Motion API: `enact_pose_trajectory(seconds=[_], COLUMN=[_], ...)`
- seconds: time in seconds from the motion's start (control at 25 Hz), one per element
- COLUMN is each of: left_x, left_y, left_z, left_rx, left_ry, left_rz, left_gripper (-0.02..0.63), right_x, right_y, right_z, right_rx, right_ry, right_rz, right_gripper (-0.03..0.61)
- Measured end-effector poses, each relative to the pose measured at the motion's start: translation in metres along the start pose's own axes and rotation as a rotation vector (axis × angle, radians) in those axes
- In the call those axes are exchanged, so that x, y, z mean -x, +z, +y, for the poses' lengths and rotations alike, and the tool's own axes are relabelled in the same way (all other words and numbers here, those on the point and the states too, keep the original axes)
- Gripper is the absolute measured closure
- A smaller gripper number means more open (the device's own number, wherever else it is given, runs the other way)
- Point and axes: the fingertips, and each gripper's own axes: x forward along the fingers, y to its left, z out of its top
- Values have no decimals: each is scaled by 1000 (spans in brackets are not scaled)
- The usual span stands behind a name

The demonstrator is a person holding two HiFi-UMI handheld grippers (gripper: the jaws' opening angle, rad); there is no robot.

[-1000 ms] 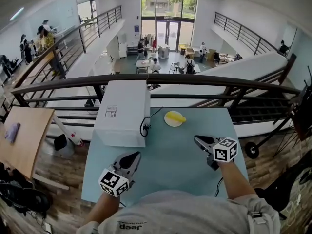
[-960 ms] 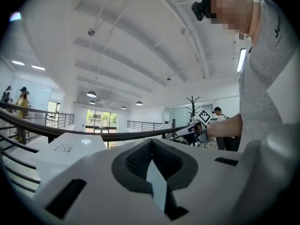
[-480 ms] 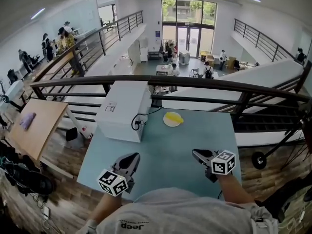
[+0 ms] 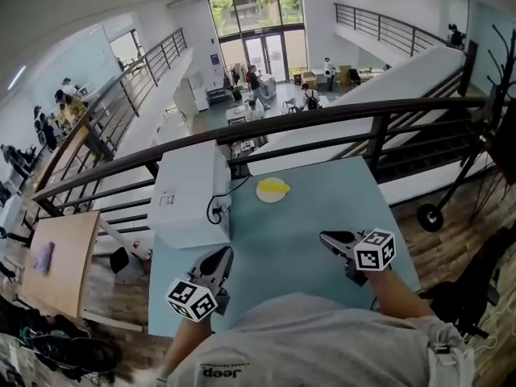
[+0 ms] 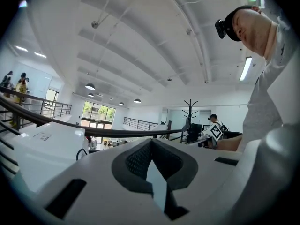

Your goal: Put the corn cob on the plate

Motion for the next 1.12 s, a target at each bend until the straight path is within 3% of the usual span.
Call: enact_pose_trajectory(seconds=[0.4,0.68,1.12], left_x=[0,6,16], left_y=[-9,-10,-11], left_z=[15,23,13], left_rx=[20,36,52], left_ry=[-61,-22,21], left_rz=[24,7,-5], left_gripper=[601,601,601], right_x=[-8,-22,-17], right_y=[-10,-3,0], right_z=[5,8,9], right_rx=[-36,20,26], right_ry=[-60,-25,6], right_rz=[6,43,67], right_gripper=[563,563,563])
